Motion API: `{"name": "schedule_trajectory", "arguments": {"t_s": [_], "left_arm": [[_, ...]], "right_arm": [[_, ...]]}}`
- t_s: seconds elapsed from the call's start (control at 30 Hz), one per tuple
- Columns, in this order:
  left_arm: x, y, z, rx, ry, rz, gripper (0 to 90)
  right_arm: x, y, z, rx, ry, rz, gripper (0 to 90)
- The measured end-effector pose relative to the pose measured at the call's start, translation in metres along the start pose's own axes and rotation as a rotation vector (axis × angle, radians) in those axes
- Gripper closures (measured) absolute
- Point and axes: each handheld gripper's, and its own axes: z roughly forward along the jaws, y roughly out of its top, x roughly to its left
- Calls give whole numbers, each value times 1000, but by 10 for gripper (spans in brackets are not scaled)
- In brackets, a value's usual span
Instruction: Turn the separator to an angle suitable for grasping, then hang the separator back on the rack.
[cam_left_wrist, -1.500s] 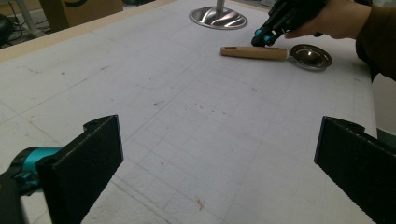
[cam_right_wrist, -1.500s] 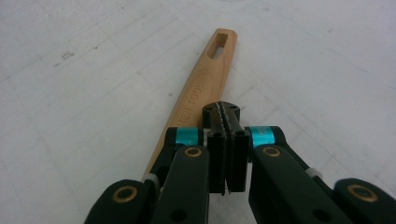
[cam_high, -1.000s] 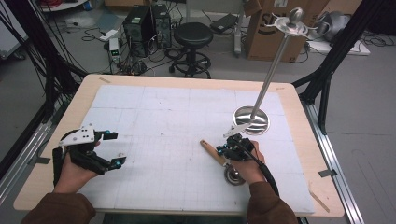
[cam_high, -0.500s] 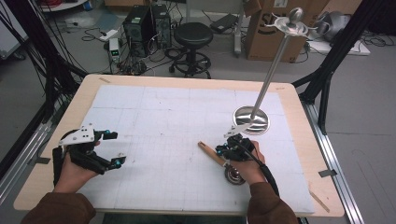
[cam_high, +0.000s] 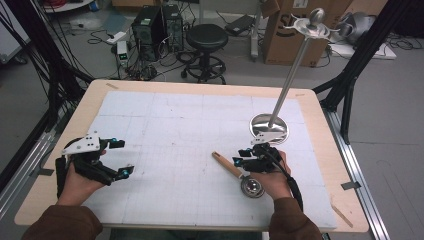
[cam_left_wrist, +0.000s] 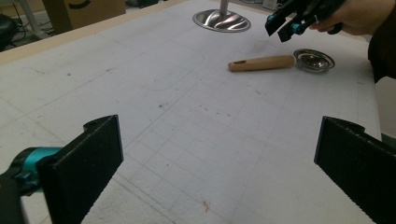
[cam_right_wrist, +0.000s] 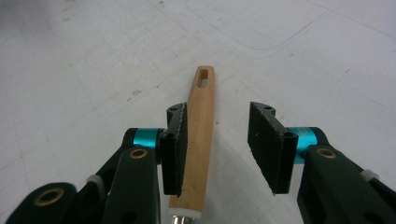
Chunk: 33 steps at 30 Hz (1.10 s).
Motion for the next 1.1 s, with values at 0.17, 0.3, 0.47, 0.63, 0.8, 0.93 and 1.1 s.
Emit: {"name": "schedule_trajectory", "arguments": {"t_s": [0.17, 0.3, 0.47, 0.63, 0.8, 0.93, 1.1], "left_arm": [[-1, 1, -1, -1, 3, 5, 17], [0, 2, -1, -3, 6, 3, 17], [0, 1, 0, 2, 5, 3, 17], [1, 1, -1, -5, 4, -2, 17], [3, 2, -1, -10, 3, 4, 17], [2, 3, 0, -4, 5, 10, 17], [1, 4, 0, 3, 7, 14, 17]], "right_arm": [[3, 1, -2, -5, -2, -4, 522], [4, 1, -2, -5, 0, -6, 462], [6, 2, -3, 8, -22, -3, 415], [7, 2, -1, 29, -28, -4, 408], [9, 2, -1, 47, -40, -11, 403], [13, 1, 2, 69, -44, -15, 396], [14, 2, 5, 104, -56, -26, 386]]}}
